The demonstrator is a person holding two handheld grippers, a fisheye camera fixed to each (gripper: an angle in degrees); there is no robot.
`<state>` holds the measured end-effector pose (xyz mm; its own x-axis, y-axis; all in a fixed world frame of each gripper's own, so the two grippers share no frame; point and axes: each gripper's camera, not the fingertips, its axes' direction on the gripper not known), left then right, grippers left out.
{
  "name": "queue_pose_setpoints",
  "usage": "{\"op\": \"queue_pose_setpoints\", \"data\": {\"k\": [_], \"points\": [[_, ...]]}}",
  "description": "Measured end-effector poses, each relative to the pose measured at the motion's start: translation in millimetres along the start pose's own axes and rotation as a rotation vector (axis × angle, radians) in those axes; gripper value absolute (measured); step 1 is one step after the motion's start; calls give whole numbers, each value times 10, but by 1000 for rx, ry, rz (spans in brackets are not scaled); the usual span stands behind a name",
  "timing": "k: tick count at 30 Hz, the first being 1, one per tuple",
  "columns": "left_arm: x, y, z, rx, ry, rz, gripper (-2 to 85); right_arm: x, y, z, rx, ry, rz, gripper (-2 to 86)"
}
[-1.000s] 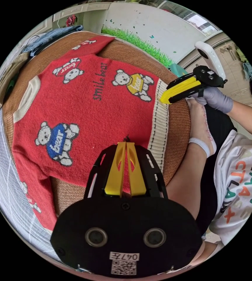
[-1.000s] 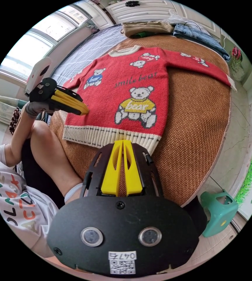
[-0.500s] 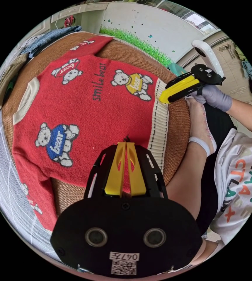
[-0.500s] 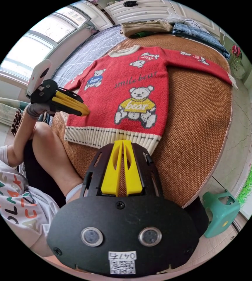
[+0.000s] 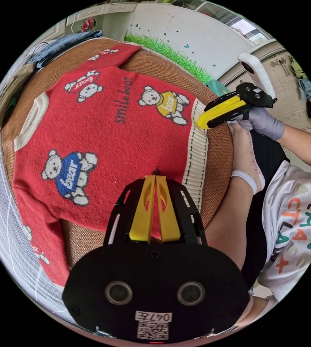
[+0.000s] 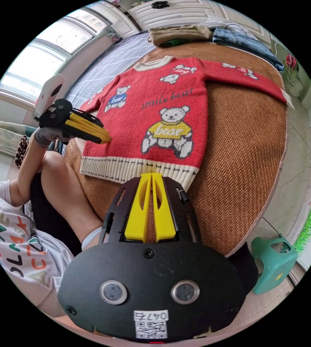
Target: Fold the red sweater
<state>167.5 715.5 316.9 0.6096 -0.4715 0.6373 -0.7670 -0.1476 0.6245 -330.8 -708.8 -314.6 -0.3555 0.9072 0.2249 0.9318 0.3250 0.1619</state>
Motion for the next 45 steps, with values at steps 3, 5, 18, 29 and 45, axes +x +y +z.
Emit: {"op": "queue_pose_setpoints", "data": {"k": [3,5,18,29,45], "points": [[23,10,44,1,3,-3,-10,-3,2,26,0,-2,1,-6],[40,15,78,1,6,-4,-10,-4,3,47,1,-4,1,-6],[119,14,239,3,20,-12,-10,3,8,142,2,-16,6,-5],[156,-12,349,7,30,-19,-10,26,18,204,3,-22,8,-6],[38,-65,430,8,77,-52,-10,146,43,250,4,-41,16,-6]]}}
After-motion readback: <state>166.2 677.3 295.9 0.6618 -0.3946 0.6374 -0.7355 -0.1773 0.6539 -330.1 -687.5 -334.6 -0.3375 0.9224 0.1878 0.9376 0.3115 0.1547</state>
